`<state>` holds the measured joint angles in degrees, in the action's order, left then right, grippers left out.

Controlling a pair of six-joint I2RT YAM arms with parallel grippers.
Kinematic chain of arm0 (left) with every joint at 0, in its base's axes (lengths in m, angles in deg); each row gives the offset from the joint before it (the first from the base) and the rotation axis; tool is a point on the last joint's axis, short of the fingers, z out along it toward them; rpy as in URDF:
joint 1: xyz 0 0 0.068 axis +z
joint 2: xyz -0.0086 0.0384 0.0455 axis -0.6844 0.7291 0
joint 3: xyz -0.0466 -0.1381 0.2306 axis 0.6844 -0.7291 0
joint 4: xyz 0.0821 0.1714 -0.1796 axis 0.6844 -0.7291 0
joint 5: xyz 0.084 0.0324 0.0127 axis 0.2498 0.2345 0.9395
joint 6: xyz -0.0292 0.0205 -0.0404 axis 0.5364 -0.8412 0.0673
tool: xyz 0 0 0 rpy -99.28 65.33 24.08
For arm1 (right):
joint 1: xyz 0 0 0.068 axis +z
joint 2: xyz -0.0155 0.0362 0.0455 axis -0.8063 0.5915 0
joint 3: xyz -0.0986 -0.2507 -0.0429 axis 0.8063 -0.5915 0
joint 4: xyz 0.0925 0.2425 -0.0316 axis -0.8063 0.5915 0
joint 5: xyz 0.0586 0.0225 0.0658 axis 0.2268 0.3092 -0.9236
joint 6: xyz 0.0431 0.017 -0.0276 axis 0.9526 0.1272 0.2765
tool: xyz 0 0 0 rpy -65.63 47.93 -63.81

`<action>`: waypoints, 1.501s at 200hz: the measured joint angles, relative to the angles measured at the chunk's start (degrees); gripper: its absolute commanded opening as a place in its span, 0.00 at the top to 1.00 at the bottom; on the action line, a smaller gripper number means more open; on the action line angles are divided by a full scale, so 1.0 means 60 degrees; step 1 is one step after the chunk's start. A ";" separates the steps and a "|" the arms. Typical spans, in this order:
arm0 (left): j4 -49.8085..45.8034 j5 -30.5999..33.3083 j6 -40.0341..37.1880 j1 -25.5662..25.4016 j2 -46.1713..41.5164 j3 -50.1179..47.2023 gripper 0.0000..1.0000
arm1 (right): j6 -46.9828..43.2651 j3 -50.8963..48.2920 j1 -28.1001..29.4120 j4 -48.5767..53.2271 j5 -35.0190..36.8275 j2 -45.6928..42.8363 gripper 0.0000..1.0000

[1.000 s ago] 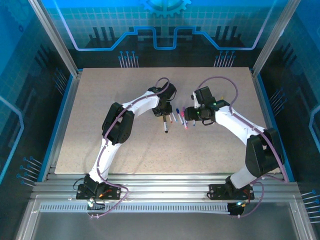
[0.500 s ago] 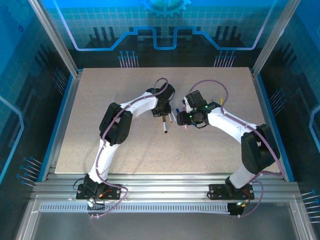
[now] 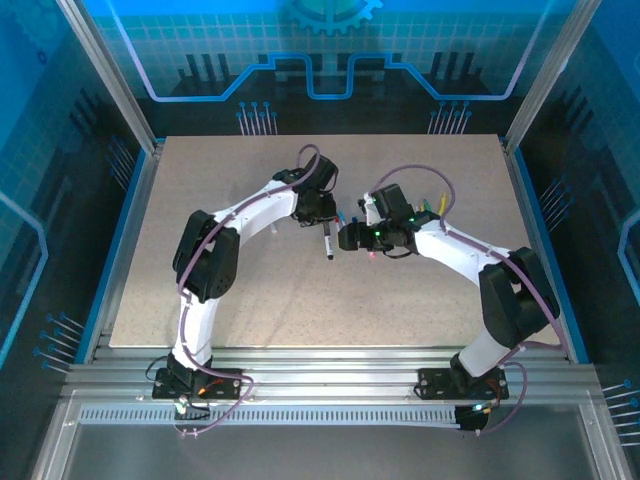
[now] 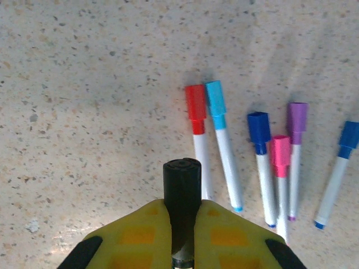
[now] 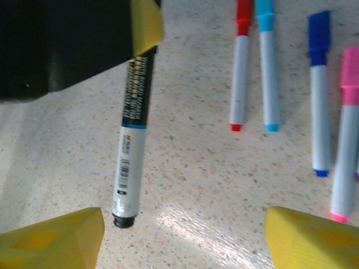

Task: Open the pen caps

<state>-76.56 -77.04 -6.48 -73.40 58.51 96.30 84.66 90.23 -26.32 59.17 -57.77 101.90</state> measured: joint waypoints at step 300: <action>0.0852 -0.0998 0.0477 0.0000 -0.1016 -0.0739 0.84 | 0.1140 0.0514 -0.0007 -0.1647 -0.2018 0.1555 1.00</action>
<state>-71.45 -83.03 -3.62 -73.40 52.41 91.86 91.50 93.31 -26.36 49.29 -69.88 111.23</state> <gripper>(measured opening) 0.165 0.101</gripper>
